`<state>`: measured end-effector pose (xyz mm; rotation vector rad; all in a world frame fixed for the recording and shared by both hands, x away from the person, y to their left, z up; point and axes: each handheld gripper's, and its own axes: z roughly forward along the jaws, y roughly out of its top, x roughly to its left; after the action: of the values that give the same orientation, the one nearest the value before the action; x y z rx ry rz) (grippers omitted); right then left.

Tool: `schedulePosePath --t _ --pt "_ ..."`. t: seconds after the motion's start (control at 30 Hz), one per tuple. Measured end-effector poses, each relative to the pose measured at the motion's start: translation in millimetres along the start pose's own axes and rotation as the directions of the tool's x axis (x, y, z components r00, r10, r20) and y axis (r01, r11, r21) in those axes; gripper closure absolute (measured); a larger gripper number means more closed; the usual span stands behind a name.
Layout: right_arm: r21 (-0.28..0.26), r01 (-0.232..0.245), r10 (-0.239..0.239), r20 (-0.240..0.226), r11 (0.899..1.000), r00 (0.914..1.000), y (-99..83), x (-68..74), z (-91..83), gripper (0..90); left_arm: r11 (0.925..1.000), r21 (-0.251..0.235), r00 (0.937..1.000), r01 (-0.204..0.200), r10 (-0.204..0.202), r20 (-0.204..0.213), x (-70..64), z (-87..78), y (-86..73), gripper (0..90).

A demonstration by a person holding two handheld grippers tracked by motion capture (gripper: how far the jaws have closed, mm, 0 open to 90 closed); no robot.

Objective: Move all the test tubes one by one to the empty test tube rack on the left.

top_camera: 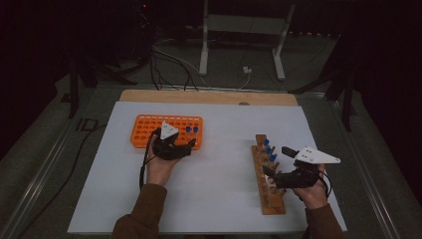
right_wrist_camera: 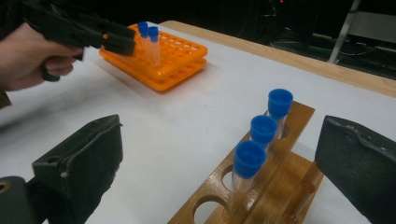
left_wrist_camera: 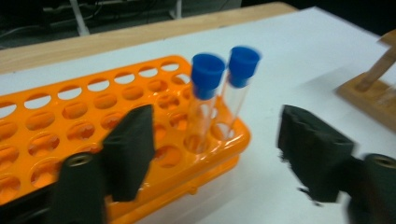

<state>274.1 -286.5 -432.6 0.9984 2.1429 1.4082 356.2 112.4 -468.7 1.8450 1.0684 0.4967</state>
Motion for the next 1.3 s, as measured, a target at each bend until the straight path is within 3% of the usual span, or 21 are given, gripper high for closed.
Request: schedulePosePath --t 0.13,0.27,0.33,0.53,0.73,0.9,1.3 --pt "0.012 -0.006 0.006 0.005 1.0 1.0 -1.1 -0.2 1.6 3.5 0.9991 -0.04 0.9992 0.014 -0.012 0.039 -4.6 -12.2 -0.3 15.5" --pt "0.02 -0.007 0.007 0.0 1.0 1.0 -3.5 -1.9 2.6 6.8 0.998 -0.063 0.9978 0.001 0.003 0.066 -9.7 -23.3 -0.3 1.7" --pt "0.026 -0.012 0.012 0.005 1.0 0.9999 -5.1 -3.1 3.6 8.9 0.9969 -0.078 0.9975 -0.009 0.015 0.07 -13.7 -28.8 -0.4 0.4" --pt "0.055 -0.006 0.006 0.015 0.998 0.9999 -11.7 -7.6 7.2 25.9 0.9945 -0.101 0.9949 -0.028 0.038 0.093 -22.8 -40.8 -1.8 0.4" --pt "0.077 0.008 -0.009 0.014 0.997 0.9999 -16.3 -9.5 9.2 55.6 0.9927 -0.117 0.9935 -0.029 0.041 0.106 -27.6 -47.1 -1.7 0.5" --pt "0.093 0.03 -0.032 0.02 0.995 0.9993 -17.0 -7.8 11.4 69.3 0.9926 -0.118 0.9932 -0.028 0.041 0.109 -29.6 -48.6 -1.6 0.5" --pt "0.119 0.045 -0.053 0.063 0.992 0.9966 -17.5 -5.4 23.9 75.6 0.9916 -0.127 0.9911 -0.026 0.042 0.126 -33.8 -49.1 -0.6 0.5"
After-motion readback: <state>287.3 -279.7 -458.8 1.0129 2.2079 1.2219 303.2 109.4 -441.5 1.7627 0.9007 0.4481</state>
